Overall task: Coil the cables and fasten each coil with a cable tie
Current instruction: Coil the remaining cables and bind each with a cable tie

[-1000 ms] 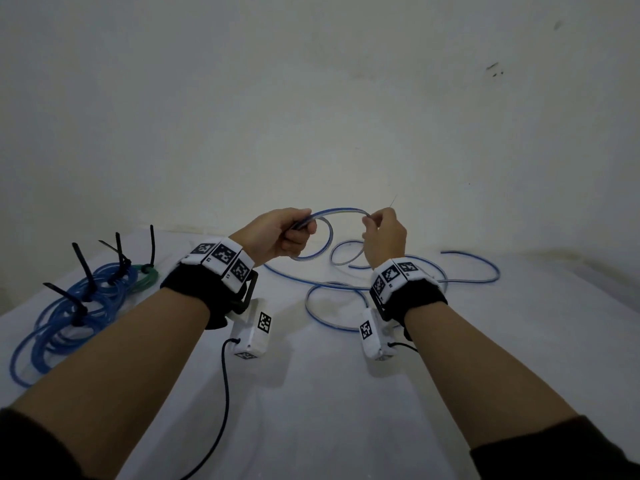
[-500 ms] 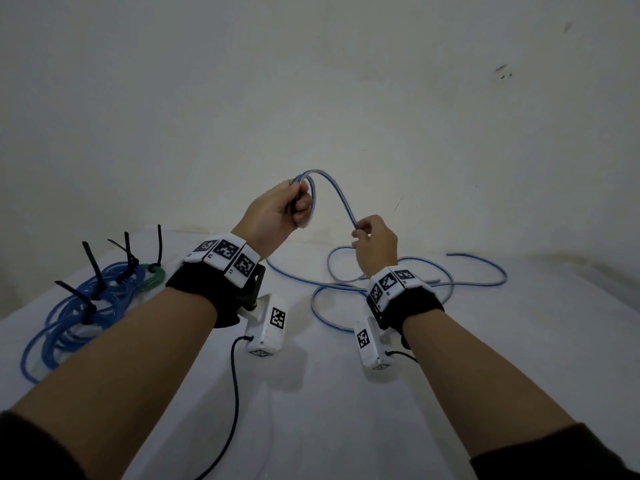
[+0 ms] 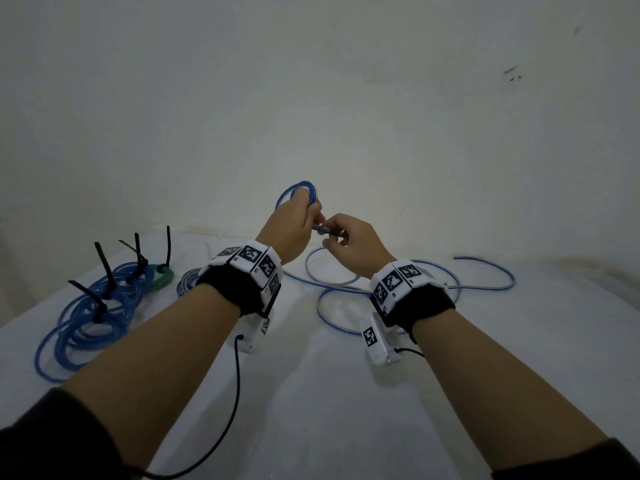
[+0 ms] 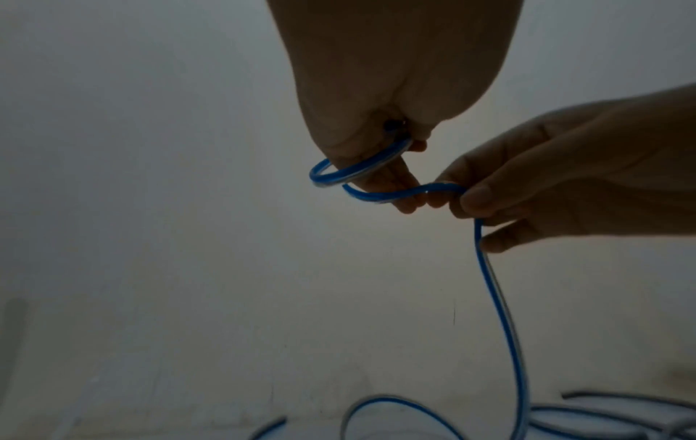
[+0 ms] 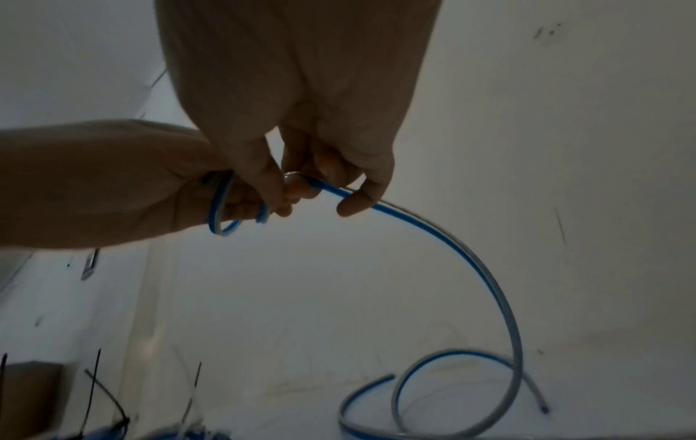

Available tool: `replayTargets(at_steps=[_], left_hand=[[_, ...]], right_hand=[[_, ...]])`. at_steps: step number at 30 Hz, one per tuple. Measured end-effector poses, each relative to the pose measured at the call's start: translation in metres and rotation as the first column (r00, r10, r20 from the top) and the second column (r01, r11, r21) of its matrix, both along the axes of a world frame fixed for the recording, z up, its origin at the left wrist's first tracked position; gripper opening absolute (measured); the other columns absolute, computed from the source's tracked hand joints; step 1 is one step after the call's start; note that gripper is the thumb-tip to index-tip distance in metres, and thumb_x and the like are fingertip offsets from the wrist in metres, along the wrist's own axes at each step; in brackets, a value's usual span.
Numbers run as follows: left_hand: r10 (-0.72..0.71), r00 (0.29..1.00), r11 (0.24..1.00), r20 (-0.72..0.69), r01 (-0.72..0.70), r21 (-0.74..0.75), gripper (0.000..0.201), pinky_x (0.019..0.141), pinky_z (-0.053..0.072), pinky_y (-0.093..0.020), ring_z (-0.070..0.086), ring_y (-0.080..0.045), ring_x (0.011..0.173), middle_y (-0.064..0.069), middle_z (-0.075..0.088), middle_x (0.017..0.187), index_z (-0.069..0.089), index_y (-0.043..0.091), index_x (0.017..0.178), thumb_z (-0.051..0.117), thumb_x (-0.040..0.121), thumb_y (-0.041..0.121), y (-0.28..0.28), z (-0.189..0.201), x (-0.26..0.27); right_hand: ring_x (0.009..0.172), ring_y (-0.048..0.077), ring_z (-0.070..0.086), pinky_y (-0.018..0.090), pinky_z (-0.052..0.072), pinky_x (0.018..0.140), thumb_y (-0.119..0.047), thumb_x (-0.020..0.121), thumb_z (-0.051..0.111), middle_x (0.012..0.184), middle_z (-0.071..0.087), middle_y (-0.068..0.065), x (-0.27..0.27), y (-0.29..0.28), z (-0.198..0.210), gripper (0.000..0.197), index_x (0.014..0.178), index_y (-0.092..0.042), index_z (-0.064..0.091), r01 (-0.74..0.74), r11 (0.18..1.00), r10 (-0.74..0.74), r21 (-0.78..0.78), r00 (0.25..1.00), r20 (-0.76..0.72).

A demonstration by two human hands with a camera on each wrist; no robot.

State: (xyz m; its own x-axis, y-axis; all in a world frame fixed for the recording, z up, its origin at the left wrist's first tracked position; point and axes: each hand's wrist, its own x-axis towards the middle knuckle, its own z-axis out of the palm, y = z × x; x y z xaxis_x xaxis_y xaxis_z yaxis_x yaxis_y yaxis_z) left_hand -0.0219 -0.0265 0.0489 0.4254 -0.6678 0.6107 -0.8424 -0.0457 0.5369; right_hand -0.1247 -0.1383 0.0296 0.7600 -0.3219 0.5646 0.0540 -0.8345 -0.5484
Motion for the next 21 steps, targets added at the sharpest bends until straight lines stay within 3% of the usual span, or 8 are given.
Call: replayTargets(at_steps=[3, 5, 7, 10, 14, 18, 21], left_hand=[[0.035, 0.994, 0.993, 0.102, -0.046, 0.112, 0.019, 0.060, 0.040, -0.027, 0.054, -0.017, 0.068, -0.008, 0.058, 0.083, 0.038, 0.008, 0.087, 0.029, 0.101, 0.018, 0.000, -0.003, -0.001], [0.061, 0.991, 0.988, 0.121, -0.077, 0.134, 0.019, 0.062, 0.042, -0.035, 0.055, -0.025, 0.069, -0.008, 0.055, 0.079, 0.036, 0.010, 0.085, 0.029, 0.100, 0.018, -0.002, -0.005, -0.002], [0.109, 0.989, 0.983, 0.100, -0.122, 0.135, 0.020, 0.065, 0.043, -0.040, 0.054, -0.028, 0.069, -0.011, 0.056, 0.079, 0.035, 0.011, 0.083, 0.029, 0.100, 0.019, -0.002, -0.006, 0.002], [0.146, 0.989, 0.977, 0.024, -0.148, 0.156, 0.022, 0.066, 0.040, -0.039, 0.048, -0.024, 0.066, -0.005, 0.050, 0.073, 0.036, 0.011, 0.079, 0.030, 0.100, 0.018, 0.003, -0.006, 0.010], [0.154, 0.988, 0.949, -0.004, -0.147, 0.280, 0.017, 0.068, 0.037, -0.034, 0.050, -0.028, 0.077, -0.014, 0.056, 0.085, 0.044, 0.008, 0.085, 0.033, 0.097, 0.013, 0.003, -0.003, 0.008], [0.052, 0.973, 0.991, -0.223, -0.022, 0.134, 0.024, 0.061, 0.042, -0.026, 0.054, -0.015, 0.061, -0.005, 0.055, 0.074, 0.043, 0.013, 0.078, 0.032, 0.099, 0.014, 0.001, -0.001, 0.002], [-0.002, 0.965, 0.998, -0.261, 0.017, 0.053, 0.027, 0.070, 0.049, -0.034, 0.057, -0.016, 0.062, -0.005, 0.056, 0.070, 0.041, 0.018, 0.074, 0.032, 0.099, 0.015, 0.002, 0.002, 0.000]], right_hand=[[0.071, 0.013, 0.051, 0.016, 0.041, 0.067, -0.003, 0.080, 0.063, 0.079, 0.057, -0.003, -0.001, -0.001, -0.002, 0.017, 0.094, -0.006, 0.054, 0.039, 0.992, -0.032, -0.123, 0.998, 0.052], [0.071, 0.019, 0.051, 0.027, 0.042, 0.066, -0.004, 0.080, 0.065, 0.082, 0.058, 0.004, 0.000, -0.002, -0.004, 0.013, 0.088, -0.006, 0.054, 0.111, 0.962, -0.094, -0.250, 0.992, 0.080], [0.070, 0.023, 0.051, 0.029, 0.039, 0.064, -0.005, 0.081, 0.065, 0.085, 0.057, 0.009, -0.001, -0.007, -0.004, 0.010, 0.085, -0.005, 0.056, 0.217, 0.928, -0.186, -0.302, 0.974, 0.130], [0.069, 0.029, 0.053, 0.030, 0.038, 0.060, -0.006, 0.084, 0.062, 0.086, 0.057, 0.013, -0.007, -0.016, -0.007, 0.005, 0.086, -0.003, 0.058, 0.344, 0.888, -0.287, -0.305, 0.933, 0.217], [0.070, 0.032, 0.054, 0.033, 0.041, 0.061, -0.003, 0.085, 0.058, 0.086, 0.059, 0.015, -0.005, -0.013, -0.008, 0.004, 0.087, -0.001, 0.061, 0.353, 0.865, -0.268, -0.357, 0.926, 0.266], [0.073, 0.033, 0.053, 0.035, 0.040, 0.068, -0.002, 0.087, 0.051, 0.085, 0.062, 0.013, 0.001, -0.019, -0.009, 0.012, 0.088, -0.002, 0.063, 0.304, 0.863, -0.213, -0.404, 0.943, 0.256], [0.069, 0.032, 0.051, 0.035, 0.041, 0.064, 0.000, 0.087, 0.052, 0.082, 0.063, 0.011, 0.001, -0.020, -0.012, 0.014, 0.087, -0.004, 0.065, 0.277, 0.846, -0.181, -0.457, 0.953, 0.243]])
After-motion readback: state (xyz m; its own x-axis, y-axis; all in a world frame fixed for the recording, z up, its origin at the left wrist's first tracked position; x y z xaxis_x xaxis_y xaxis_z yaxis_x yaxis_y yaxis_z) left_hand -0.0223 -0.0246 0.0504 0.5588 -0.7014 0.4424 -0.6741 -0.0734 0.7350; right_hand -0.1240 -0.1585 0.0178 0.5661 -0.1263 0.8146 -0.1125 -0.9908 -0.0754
